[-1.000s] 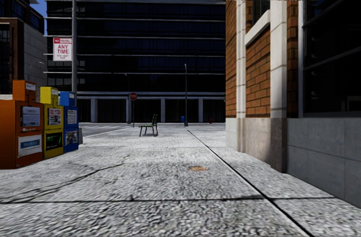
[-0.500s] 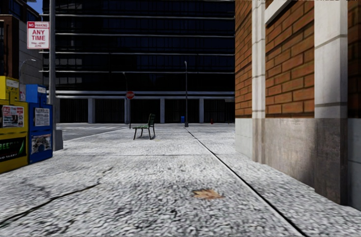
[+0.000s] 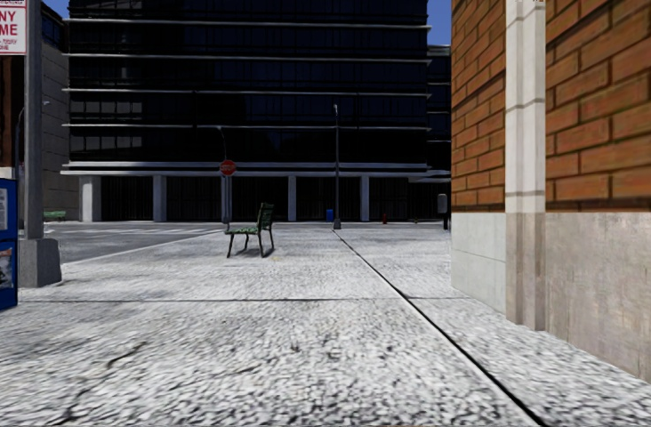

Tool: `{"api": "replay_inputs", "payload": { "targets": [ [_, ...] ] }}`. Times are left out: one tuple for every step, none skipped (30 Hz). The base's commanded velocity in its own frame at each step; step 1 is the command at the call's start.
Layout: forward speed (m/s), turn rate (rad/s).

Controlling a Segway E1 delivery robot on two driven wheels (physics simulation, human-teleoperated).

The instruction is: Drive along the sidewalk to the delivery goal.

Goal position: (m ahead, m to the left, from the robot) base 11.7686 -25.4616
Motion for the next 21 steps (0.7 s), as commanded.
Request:
{"api": "replay_inputs", "payload": {
  "targets": [
    [2.0, 0.0],
    [2.0, 0.0],
    [2.0, 0.0],
    [2.0, 0.0],
    [2.0, 0.0],
    [2.0, 0.0],
    [2.0, 0.0],
    [2.0, 0.0],
    [2.0, 0.0],
    [2.0, 0.0],
    [2.0, 0.0],
    [2.0, 0.0],
    [2.0, 0.0],
    [2.0, 0.0],
    [2.0, 0.0],
    [2.0, 0.0],
    [2.0, 0.0],
    [2.0, 0.0],
    [2.0, 0.0],
    [2.0, 0.0],
    [2.0, 0.0]
  ]
}}
